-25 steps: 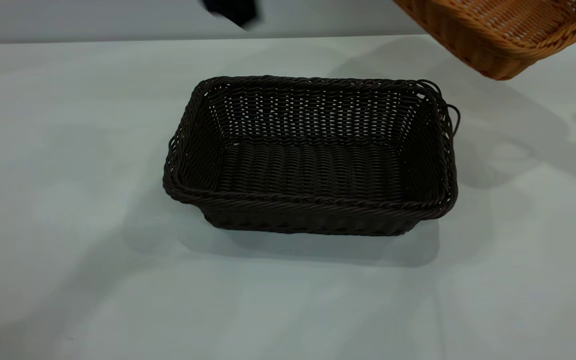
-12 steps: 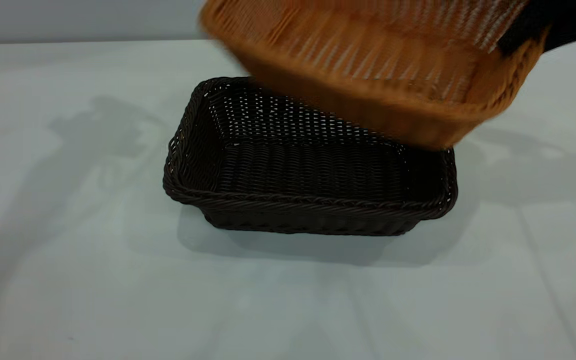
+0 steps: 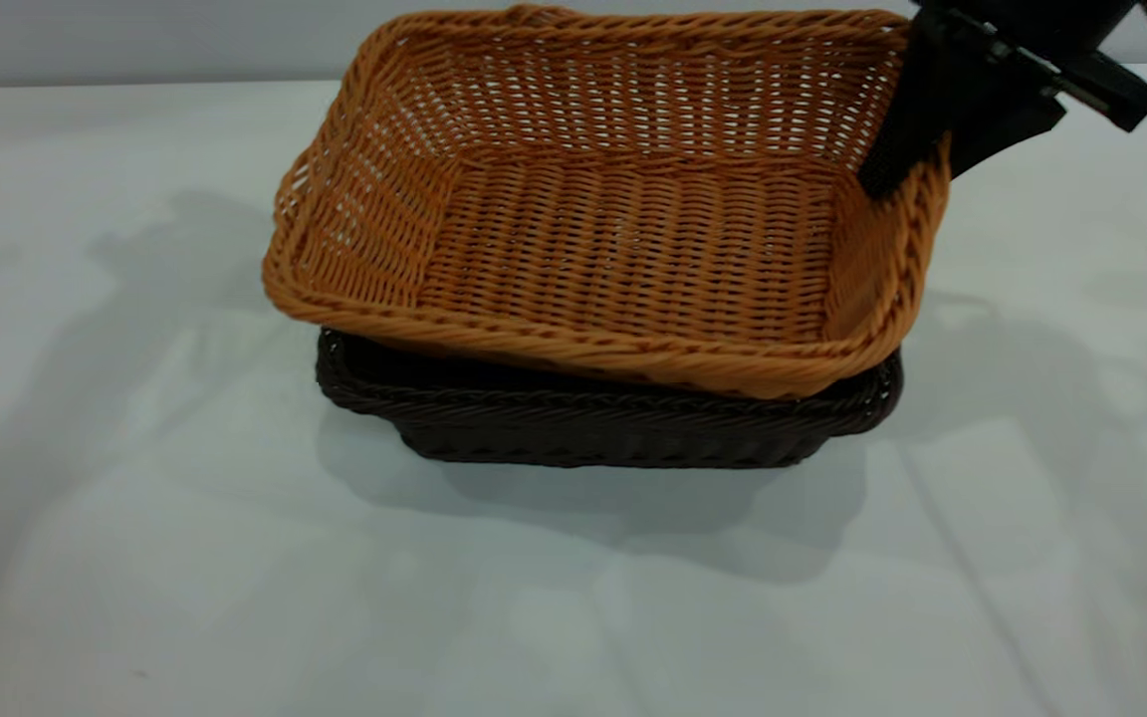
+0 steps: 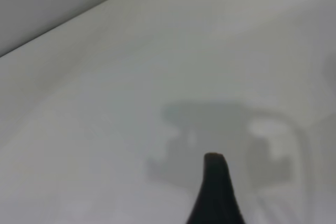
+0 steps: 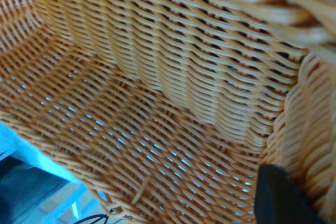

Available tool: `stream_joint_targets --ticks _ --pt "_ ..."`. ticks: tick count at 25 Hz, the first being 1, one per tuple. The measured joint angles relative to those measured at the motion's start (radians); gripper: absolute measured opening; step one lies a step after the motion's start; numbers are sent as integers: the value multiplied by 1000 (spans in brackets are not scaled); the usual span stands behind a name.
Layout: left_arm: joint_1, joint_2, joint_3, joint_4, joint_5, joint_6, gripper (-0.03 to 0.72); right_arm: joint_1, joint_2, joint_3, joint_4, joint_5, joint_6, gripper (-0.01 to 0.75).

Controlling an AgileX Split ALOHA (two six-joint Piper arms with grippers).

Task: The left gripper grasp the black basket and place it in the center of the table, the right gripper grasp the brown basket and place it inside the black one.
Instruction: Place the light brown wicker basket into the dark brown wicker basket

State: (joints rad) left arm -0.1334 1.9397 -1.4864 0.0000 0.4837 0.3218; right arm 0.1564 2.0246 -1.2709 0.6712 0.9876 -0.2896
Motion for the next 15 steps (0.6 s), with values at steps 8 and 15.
stream_joint_targets --ticks 8,15 --pt "0 0 0 0 0 0 509 3 48 0 -53 -50 -4 68" --pt "0 0 0 0 2 -1 509 3 55 0 -77 -88 -3 178"
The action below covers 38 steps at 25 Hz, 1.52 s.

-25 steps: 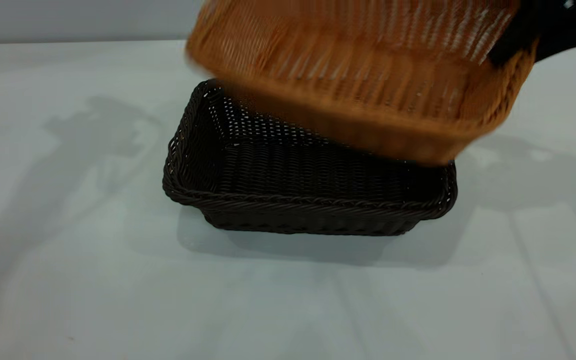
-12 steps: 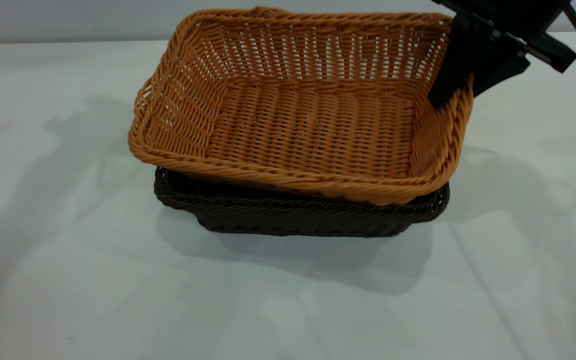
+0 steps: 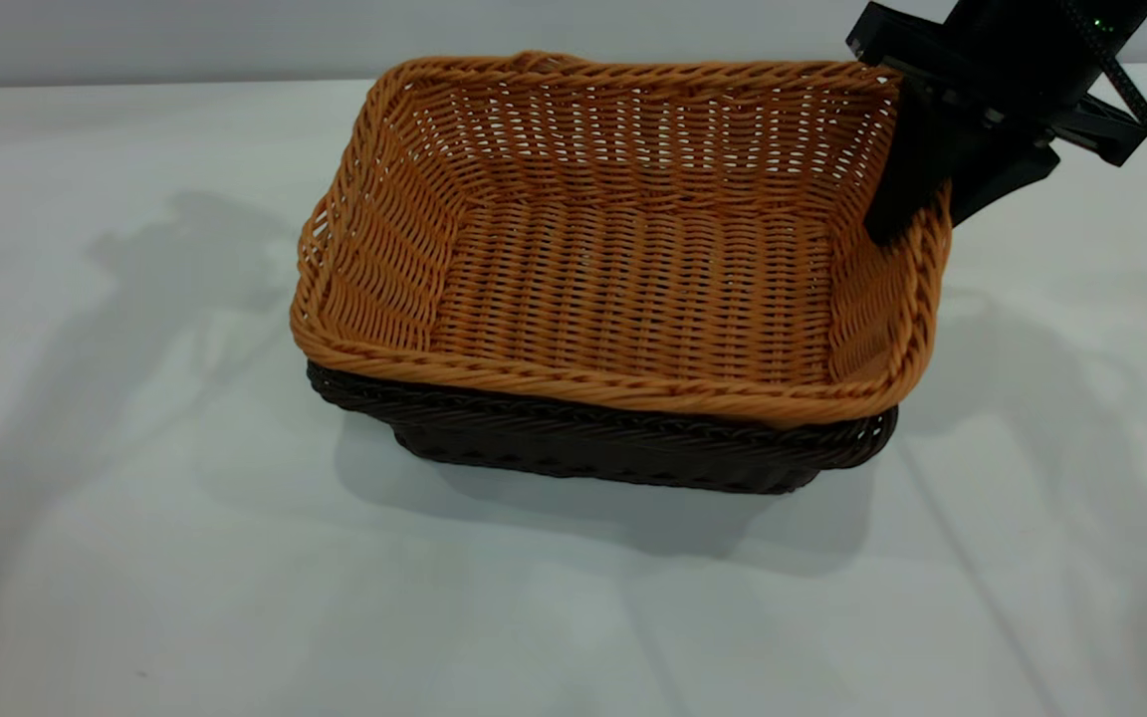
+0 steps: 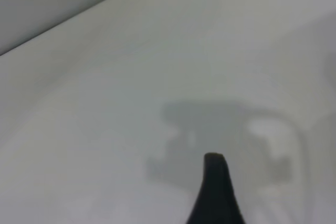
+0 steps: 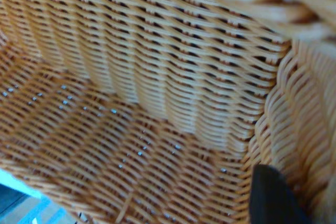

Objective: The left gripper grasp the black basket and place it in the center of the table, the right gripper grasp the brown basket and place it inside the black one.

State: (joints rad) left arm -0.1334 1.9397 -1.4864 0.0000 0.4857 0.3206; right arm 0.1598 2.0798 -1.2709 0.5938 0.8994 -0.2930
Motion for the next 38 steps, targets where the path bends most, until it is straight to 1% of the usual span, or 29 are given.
stream_joint_targets --ticks 7,8,10,14,19,23,27,30,34,37,38 --pt "0 -4 0 0 1 0 509 0 -10 -1 -23 -13 -24 505" --pt "0 -10 0 0 1 0 509 0 -19 -6 -33 -12 -24 542" --pt "0 -33 0 0 8 0 509 0 -54 -24 -72 -12 -18 587" --pt "0 -137 0 0 56 0 509 0 -176 -77 -184 -8 58 600" --pt "0 -310 0 0 183 -1 509 0 -401 -99 -296 14 165 590" --pt "0 -425 0 0 284 -51 509 0 -591 -99 -308 72 186 591" --pt "0 -521 0 0 371 -123 509 0 -760 -99 -312 156 186 591" --pt "-1 -589 0 0 474 -171 509 0 -890 -97 -313 211 177 591" --pt "-2 -647 0 0 599 -209 509 0 -1049 -33 -300 233 166 591" --pt "-2 -657 1 0 681 -214 509 0 -1164 82 -278 238 161 591" --pt "-2 -657 2 0 681 -214 509 0 -1195 121 -272 239 161 591"
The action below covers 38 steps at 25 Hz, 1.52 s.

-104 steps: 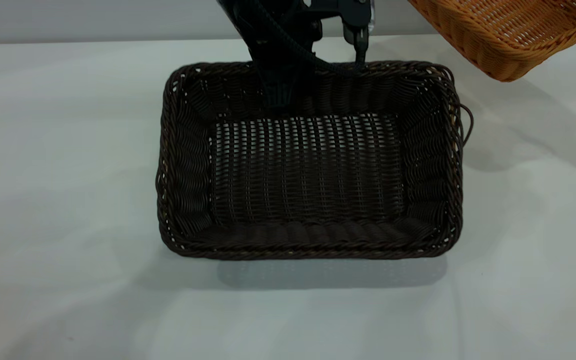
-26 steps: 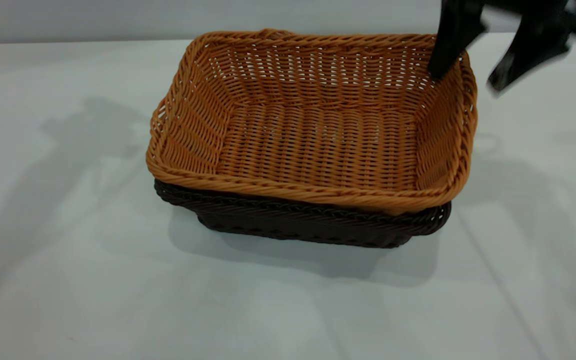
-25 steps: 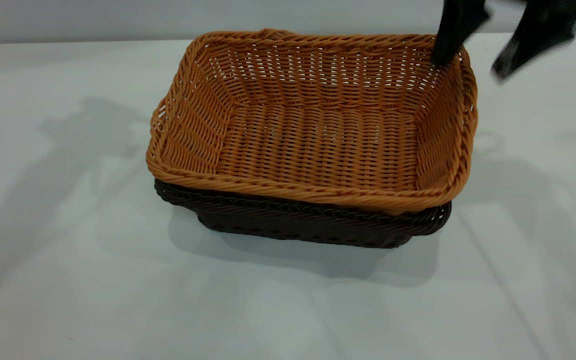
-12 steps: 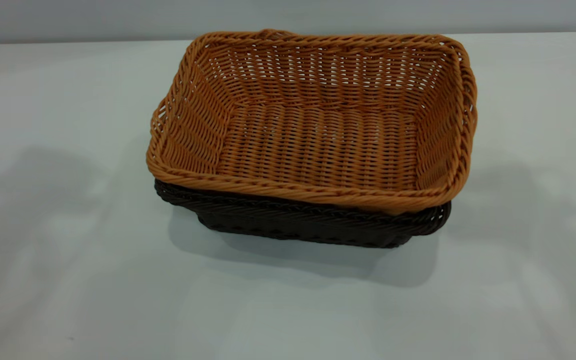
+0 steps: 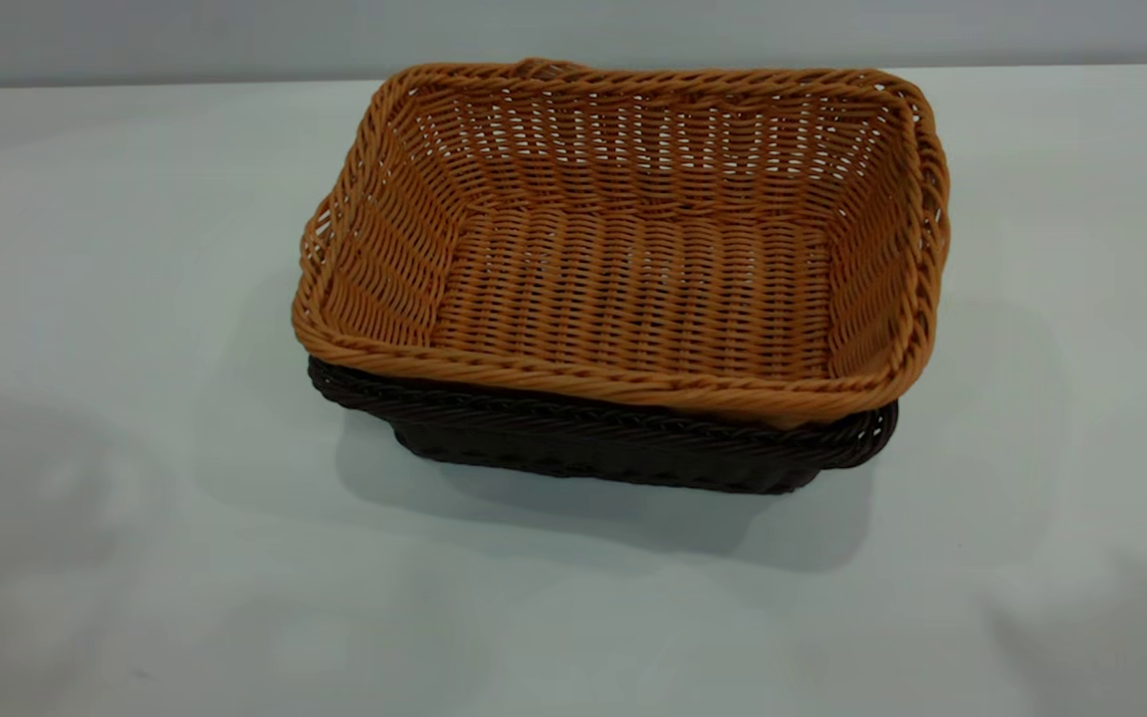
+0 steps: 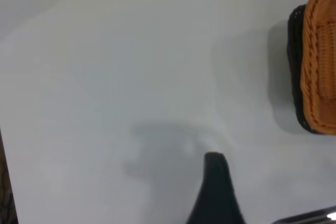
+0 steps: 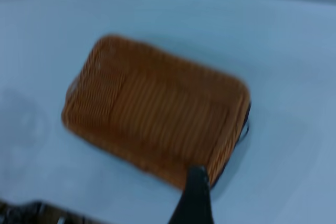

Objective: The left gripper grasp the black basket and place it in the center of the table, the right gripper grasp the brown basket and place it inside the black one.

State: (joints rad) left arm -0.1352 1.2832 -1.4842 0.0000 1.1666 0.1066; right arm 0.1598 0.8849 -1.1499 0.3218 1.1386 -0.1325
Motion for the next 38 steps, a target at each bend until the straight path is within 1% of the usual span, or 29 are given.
stream_joint_targets --ticks 4,8,11,16,21,24,26,30,38 --pt "0 -10 17 0 0 -8 509 0 -151 177 11 -2 0 591" --pt "0 -70 106 -36 0 -11 509 0 -324 304 12 0 0 591" --pt "0 -144 230 -48 0 -12 509 0 -440 363 13 16 -1 591" --pt "0 -321 450 -58 0 -16 509 0 -594 444 -4 82 -1 591" --pt "0 -526 644 -80 0 -16 509 0 -702 541 -52 71 -21 591" --pt "0 -665 726 -83 0 -7 509 0 -751 601 -68 49 -46 591" --pt "0 -745 768 -83 -4 4 509 0 -782 631 -69 23 -64 591" --pt "0 -893 835 -83 -14 23 509 0 -840 670 -70 17 -97 591" --pt "0 -1073 901 -84 -39 34 509 0 -900 676 -70 19 -112 591"
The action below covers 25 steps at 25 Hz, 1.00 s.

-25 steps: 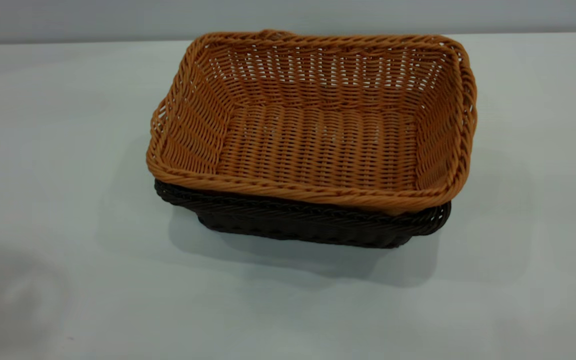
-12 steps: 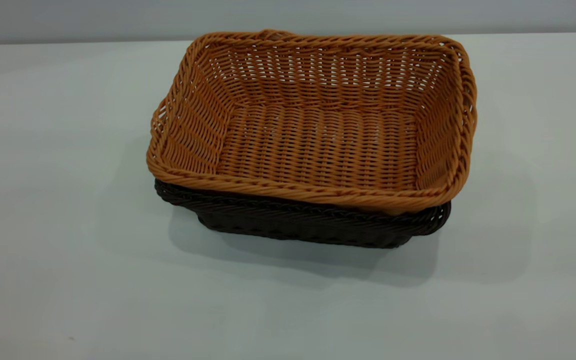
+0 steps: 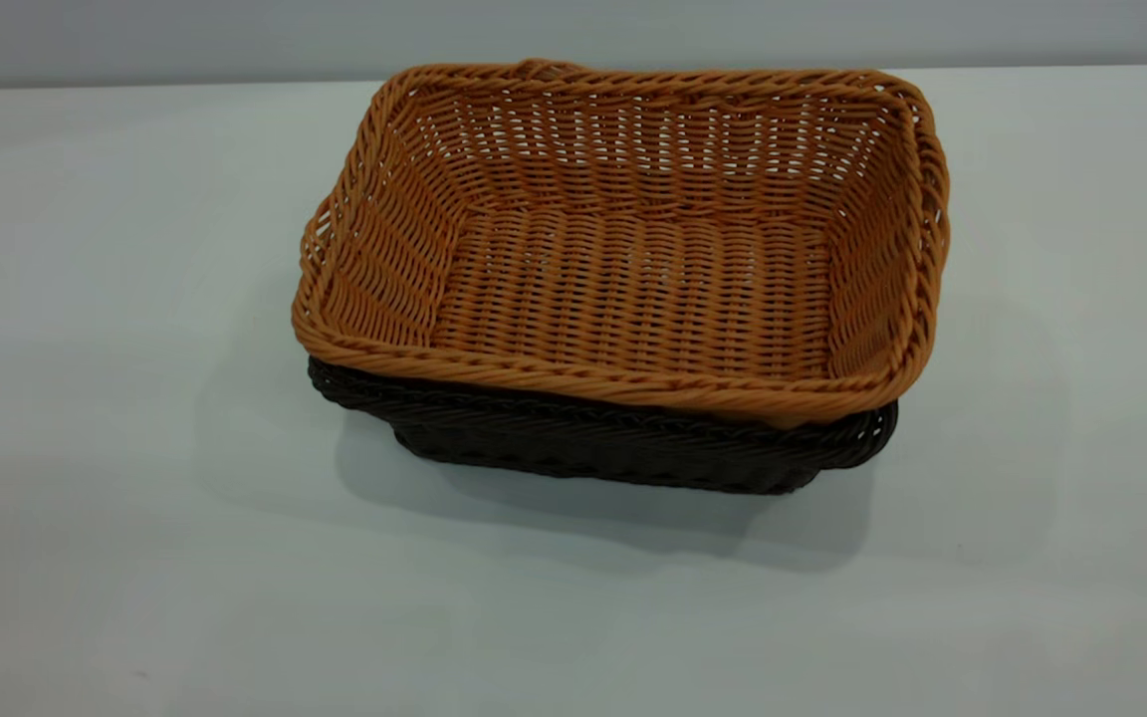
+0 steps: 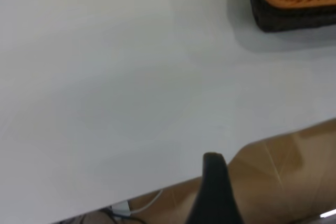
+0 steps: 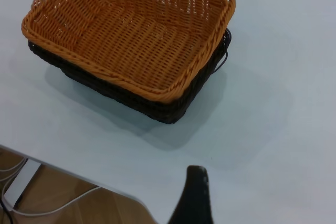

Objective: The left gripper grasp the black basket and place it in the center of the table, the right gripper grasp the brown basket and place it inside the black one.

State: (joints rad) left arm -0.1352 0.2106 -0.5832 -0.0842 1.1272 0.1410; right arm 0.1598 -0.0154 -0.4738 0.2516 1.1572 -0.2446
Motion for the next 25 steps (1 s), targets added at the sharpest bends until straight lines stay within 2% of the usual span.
stream_joint_targets --ticks 8,21,25 --pt "0 -61 91 -5 -3 -58 509 0 -1 0 2 0 0 587" --pt "0 -71 96 -5 -12 -82 509 0 -1 0 2 0 0 557" --pt "57 -121 96 6 -12 -82 509 0 -1 0 2 0 0 531"
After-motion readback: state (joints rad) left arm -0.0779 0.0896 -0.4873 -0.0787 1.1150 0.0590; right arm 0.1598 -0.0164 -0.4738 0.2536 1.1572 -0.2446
